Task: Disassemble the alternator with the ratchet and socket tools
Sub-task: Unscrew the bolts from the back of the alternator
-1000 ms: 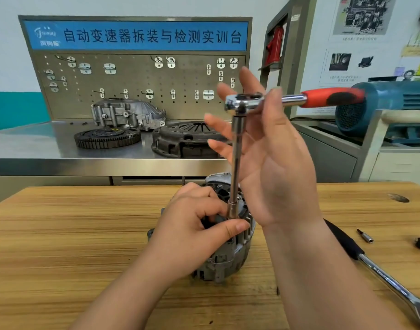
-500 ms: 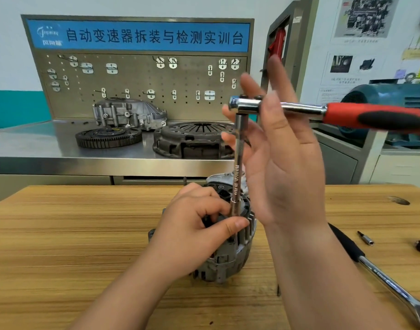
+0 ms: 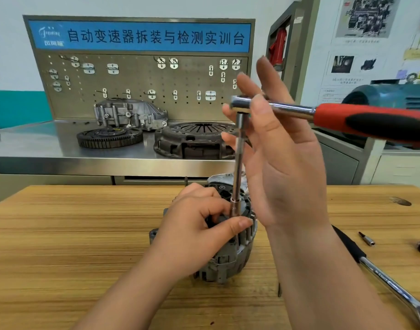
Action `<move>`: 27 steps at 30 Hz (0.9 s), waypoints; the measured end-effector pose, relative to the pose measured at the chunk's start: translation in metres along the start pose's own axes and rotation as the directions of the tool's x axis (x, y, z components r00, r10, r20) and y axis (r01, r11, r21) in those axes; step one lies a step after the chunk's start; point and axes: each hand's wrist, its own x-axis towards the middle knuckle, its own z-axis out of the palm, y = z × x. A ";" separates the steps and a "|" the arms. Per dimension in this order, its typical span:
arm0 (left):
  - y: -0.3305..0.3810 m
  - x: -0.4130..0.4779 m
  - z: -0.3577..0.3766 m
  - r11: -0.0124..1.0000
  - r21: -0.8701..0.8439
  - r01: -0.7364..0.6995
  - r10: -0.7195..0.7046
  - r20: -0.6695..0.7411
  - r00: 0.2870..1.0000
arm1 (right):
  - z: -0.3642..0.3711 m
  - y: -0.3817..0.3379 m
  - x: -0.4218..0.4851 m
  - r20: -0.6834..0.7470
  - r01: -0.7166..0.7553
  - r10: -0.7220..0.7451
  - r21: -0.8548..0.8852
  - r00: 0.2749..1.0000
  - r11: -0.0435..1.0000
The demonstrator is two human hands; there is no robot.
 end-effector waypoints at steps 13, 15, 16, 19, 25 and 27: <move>0.000 0.000 -0.002 1.000 -0.014 -0.002 0.002 0.022 1.000 | 0.001 -0.001 -0.001 0.029 0.041 -0.040 -0.010 0.999 0.999; 0.000 0.000 -0.001 1.000 -0.006 -0.003 0.003 0.017 1.000 | 0.000 -0.001 0.000 0.046 0.040 -0.039 -0.020 0.998 0.999; 0.000 0.000 -0.001 1.000 -0.010 -0.008 0.008 0.021 1.000 | -0.001 -0.001 0.000 0.057 0.009 -0.008 -0.012 0.998 1.000; -0.001 -0.001 -0.004 0.999 -0.028 -0.032 0.034 0.059 0.998 | -0.003 0.000 0.000 0.088 -0.126 0.124 0.020 0.988 0.992; -0.002 -0.001 0.000 1.000 -0.023 -0.005 0.005 0.010 1.000 | 0.000 -0.002 0.000 0.043 -0.022 0.022 -0.005 0.999 1.000; -0.002 0.000 0.002 1.000 0.004 -0.007 0.007 -0.009 1.000 | 0.000 -0.001 0.000 0.049 0.004 -0.005 0.008 0.999 1.000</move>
